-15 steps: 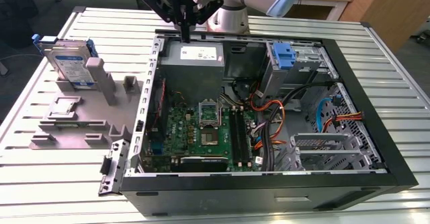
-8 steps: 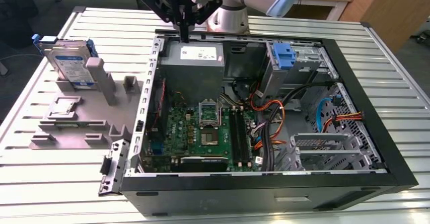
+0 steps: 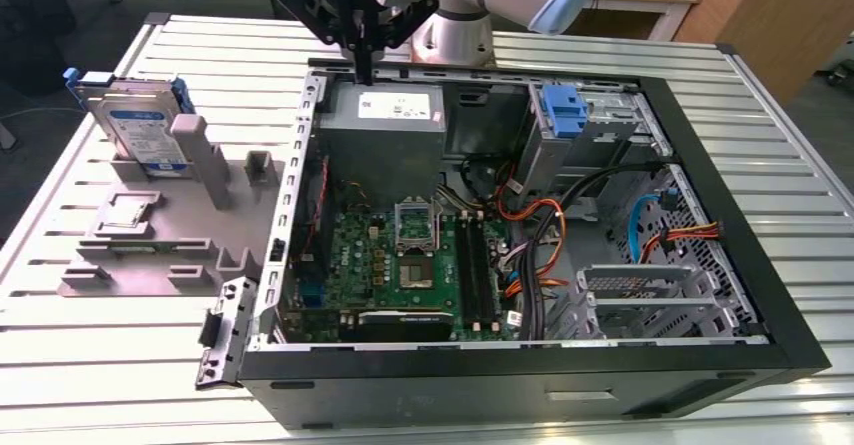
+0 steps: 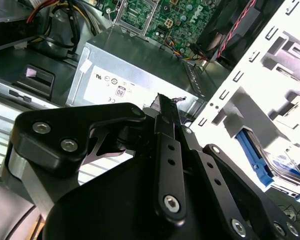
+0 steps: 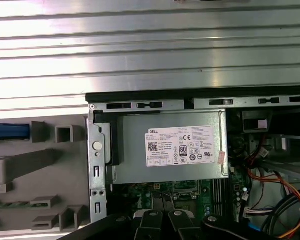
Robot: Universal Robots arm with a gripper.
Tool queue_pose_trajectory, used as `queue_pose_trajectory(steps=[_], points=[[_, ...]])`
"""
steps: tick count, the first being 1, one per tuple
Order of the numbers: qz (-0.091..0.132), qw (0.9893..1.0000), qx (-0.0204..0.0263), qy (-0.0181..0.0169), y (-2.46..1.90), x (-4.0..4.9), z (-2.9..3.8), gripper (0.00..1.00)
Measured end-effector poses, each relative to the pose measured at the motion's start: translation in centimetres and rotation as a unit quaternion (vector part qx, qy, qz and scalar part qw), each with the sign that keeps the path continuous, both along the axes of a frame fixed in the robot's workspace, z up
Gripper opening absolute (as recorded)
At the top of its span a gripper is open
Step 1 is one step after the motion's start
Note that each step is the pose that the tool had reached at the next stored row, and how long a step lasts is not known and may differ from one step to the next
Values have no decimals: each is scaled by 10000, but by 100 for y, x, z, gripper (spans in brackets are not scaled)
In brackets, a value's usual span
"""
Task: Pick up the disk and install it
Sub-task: 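Reach for the disk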
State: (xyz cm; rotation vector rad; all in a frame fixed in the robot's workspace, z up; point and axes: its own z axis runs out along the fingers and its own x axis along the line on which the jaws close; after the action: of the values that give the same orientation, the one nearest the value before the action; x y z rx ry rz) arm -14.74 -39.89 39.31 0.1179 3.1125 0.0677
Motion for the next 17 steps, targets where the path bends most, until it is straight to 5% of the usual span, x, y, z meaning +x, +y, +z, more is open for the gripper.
queue_pose_trajectory(steps=[17], points=[[-1,10000,0,0,0,-37,0,11]])
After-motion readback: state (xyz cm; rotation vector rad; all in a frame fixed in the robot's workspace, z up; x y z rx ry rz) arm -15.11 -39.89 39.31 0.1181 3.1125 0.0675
